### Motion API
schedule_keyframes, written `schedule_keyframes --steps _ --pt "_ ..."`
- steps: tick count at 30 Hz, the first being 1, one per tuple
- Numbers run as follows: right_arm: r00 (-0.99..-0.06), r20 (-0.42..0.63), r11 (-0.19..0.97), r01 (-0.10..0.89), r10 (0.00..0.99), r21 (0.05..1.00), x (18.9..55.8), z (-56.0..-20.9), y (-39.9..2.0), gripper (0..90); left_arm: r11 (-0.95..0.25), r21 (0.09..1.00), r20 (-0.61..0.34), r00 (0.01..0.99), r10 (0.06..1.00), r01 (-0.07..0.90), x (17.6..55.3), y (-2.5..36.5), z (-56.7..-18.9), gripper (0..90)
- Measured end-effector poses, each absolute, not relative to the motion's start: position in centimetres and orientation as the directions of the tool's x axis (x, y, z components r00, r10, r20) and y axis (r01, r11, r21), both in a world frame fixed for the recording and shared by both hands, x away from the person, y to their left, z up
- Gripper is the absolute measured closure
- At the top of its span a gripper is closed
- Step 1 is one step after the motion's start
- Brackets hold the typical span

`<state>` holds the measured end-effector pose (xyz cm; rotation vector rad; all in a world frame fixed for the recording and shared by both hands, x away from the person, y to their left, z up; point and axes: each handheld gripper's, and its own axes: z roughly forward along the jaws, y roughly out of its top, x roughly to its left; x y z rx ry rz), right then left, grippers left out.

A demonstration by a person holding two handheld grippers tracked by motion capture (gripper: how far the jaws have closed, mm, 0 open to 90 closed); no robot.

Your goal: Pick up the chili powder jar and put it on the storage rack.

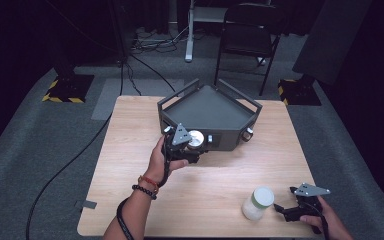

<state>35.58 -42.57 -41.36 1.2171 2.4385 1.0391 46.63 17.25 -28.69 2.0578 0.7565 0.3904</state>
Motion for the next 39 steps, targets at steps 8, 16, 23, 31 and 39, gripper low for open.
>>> schedule_keyframes --steps 8,16,23,31,39 --pt "-0.631 0.107 0.405 0.610 0.769 0.681 35.6 -41.4 -42.6 0.0 -0.409 0.838 -0.014 0.763 0.646 0.361 47.4 16.8 -27.2 31.9" --pt "-0.631 0.107 0.405 0.610 0.769 0.681 35.6 -41.4 -42.6 0.0 -0.413 0.840 -0.006 0.768 0.641 0.351 48.3 16.5 -26.3 31.9" --pt "-0.631 0.108 0.405 0.610 0.768 0.681 35.6 -41.4 -42.6 0.0 -0.414 0.847 0.003 0.774 0.633 0.335 49.1 15.9 -25.5 31.9" --pt "-0.631 0.108 0.405 0.610 0.768 0.681 35.6 -41.4 -42.6 0.0 -0.407 0.858 0.016 0.776 0.630 0.313 49.8 15.4 -24.5 31.9" --pt "-0.631 0.108 0.405 0.610 0.768 0.681 35.6 -41.4 -42.6 0.0 -0.386 0.866 0.002 0.769 0.639 0.317 50.7 15.0 -24.2 31.9"
